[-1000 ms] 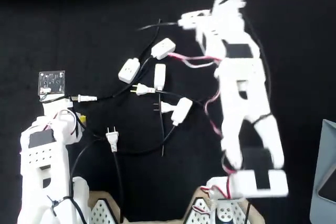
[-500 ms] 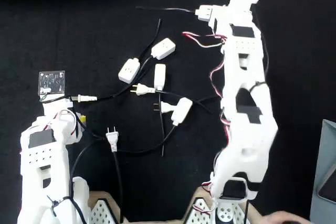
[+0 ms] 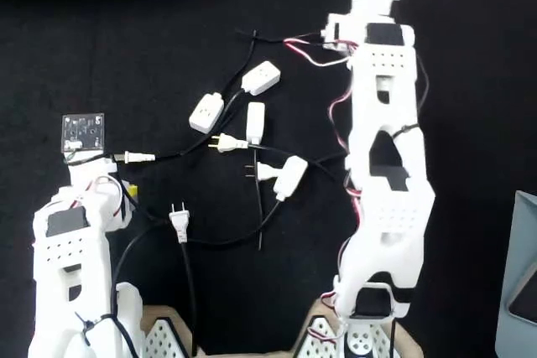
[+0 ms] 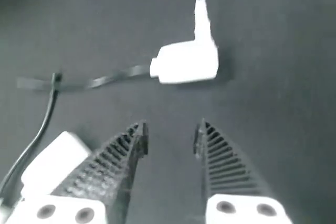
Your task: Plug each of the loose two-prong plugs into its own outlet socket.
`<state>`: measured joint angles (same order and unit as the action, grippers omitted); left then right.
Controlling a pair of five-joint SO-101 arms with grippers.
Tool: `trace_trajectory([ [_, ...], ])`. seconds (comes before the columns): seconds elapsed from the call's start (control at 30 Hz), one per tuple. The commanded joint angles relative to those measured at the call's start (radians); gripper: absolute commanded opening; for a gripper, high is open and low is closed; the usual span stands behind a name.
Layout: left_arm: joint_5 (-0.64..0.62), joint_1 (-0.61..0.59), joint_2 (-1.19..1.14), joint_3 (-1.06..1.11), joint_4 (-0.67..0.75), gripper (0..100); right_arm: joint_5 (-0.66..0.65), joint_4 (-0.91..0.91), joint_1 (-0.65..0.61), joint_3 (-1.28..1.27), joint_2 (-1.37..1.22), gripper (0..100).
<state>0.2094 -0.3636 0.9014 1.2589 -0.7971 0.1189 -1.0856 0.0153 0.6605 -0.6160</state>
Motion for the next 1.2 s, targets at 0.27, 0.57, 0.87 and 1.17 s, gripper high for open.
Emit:
trace_trajectory([
  [0.27, -0.006, 0.008, 0.018, 0.005, 0.02, 22, 0.011, -0.503, -0.152, 0.108, 0.214, 11.0],
  [0.57, -0.006, 0.008, 0.018, 0.005, 0.021, 22, 0.011, -0.677, -0.249, 0.025, 0.294, 7.6],
  [0.87, -0.006, 0.008, 0.018, 0.007, 0.021, 22, 0.011, -0.555, -0.358, -0.427, 0.438, 1.2],
  [1.17, -0.005, 0.008, 0.018, 0.008, 0.021, 22, 0.003, -0.095, -0.351, -1.001, 0.555, 1.2],
])
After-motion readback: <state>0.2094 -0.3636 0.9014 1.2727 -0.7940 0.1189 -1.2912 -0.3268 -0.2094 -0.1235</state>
